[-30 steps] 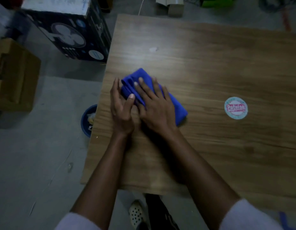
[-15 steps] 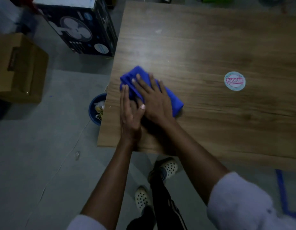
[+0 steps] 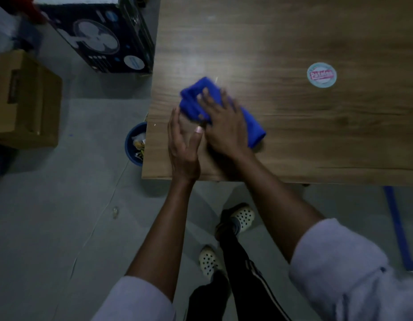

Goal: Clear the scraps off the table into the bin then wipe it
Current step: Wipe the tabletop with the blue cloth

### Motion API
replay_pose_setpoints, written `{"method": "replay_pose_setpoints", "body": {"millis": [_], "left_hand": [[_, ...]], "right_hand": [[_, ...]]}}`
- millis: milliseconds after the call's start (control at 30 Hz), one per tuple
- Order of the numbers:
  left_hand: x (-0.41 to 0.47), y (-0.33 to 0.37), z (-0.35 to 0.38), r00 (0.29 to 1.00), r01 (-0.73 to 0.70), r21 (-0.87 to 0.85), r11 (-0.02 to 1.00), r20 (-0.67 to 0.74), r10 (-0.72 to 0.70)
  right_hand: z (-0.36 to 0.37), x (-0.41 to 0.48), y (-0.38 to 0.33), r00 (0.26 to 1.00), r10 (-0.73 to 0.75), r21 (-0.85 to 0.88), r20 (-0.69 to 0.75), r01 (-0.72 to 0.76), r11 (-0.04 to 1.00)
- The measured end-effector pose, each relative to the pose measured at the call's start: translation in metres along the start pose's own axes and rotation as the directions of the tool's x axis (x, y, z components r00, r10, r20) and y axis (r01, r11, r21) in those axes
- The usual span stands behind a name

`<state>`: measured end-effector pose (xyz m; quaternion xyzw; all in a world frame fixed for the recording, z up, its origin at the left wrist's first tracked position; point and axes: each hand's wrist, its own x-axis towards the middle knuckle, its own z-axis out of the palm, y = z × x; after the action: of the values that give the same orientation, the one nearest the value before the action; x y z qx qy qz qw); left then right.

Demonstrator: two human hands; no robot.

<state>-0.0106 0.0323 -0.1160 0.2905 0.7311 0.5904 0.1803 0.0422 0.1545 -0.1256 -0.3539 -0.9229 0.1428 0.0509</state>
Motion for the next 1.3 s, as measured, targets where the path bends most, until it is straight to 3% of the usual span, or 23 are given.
{"method": "replay_pose_setpoints", "body": {"millis": [200, 267, 300, 367, 400, 467, 567, 633, 700, 800, 900, 967, 1033, 1067, 1133, 1233, 1300], "left_hand": [[-0.021, 0.017, -0.006, 0.994, 0.079, -0.032, 0.996, -0.077, -0.081], [-0.033, 0.028, -0.002, 0.996, 0.067, -0.021, 0.998, -0.052, -0.068], [-0.036, 0.031, 0.002, 0.998, 0.053, -0.012, 0.999, -0.02, -0.054], [-0.031, 0.029, 0.014, 0.999, 0.013, 0.014, 1.0, 0.034, -0.013], [-0.02, 0.028, 0.022, 0.999, 0.006, 0.02, 1.0, 0.05, -0.007], [0.013, 0.03, 0.041, 0.993, 0.088, -0.018, 0.996, 0.076, -0.087], [0.078, 0.036, 0.071, 0.962, 0.271, -0.143, 0.952, 0.086, -0.261], [0.129, 0.04, 0.085, 0.971, 0.241, -0.123, 0.963, 0.023, -0.24], [0.182, 0.037, 0.096, 0.997, 0.073, 0.065, 0.995, -0.036, -0.071], [0.256, 0.024, 0.113, 0.981, -0.189, 0.347, 0.918, 0.021, 0.194], [0.311, 0.018, 0.131, 0.946, -0.312, 0.423, 0.851, 0.049, 0.322], [0.336, 0.017, 0.142, 0.946, -0.301, 0.41, 0.861, 0.017, 0.322], [0.352, 0.016, 0.152, 0.942, -0.311, 0.415, 0.855, 0.015, 0.335], [0.358, 0.016, 0.157, 0.933, -0.34, 0.433, 0.835, 0.048, 0.356], [0.369, 0.016, 0.167, 0.911, -0.41, 0.504, 0.76, 0.182, 0.37], [0.387, 0.006, 0.184, 0.849, -0.517, 0.605, 0.606, 0.451, 0.275], [0.398, -0.003, 0.197, 0.777, -0.592, 0.565, 0.574, 0.589, 0.222]], "right_hand": [[-0.012, -0.121, 0.018, 0.975, -0.22, 0.139, 0.045, 0.211, 0.967], [-0.029, -0.137, 0.042, 0.994, -0.113, 0.24, -0.006, 0.111, 0.964], [-0.038, -0.136, 0.053, 0.998, 0.026, 0.35, -0.056, -0.005, 0.937], [-0.063, -0.112, 0.068, 0.919, 0.374, 0.573, -0.125, -0.241, 0.783], [-0.078, -0.092, 0.073, 0.869, 0.48, 0.635, -0.121, -0.304, 0.71], [-0.101, -0.047, 0.082, 0.848, 0.52, 0.696, -0.108, -0.309, 0.648], [-0.116, 0.025, 0.098, 0.89, 0.433, 0.771, -0.144, -0.173, 0.613], [-0.115, 0.073, 0.113, 0.901, 0.394, 0.765, -0.183, -0.121, 0.632], [-0.113, 0.118, 0.132, 0.891, 0.393, 0.713, -0.229, -0.121, 0.691], [-0.106, 0.181, 0.159, 0.888, 0.338, 0.611, -0.312, -0.085, 0.787], [-0.098, 0.243, 0.173, 0.873, 0.268, 0.516, -0.406, -0.023, 0.856], [-0.088, 0.282, 0.169, 0.897, 0.237, 0.479, -0.372, -0.033, 0.877], [-0.075, 0.307, 0.155, 0.971, 0.149, 0.338, -0.188, -0.078, 0.938], [-0.068, 0.31, 0.146, 0.988, 0.122, 0.217, -0.095, -0.099, 0.971], [-0.057, 0.299, 0.137, 0.982, 0.163, 0.081, -0.093, -0.156, 0.984], [-0.048, 0.264, 0.14, 0.921, 0.304, 0.121, -0.242, -0.282, 0.952], [-0.041, 0.25, 0.149, 0.892, 0.325, 0.181, -0.314, -0.279, 0.943]]}}
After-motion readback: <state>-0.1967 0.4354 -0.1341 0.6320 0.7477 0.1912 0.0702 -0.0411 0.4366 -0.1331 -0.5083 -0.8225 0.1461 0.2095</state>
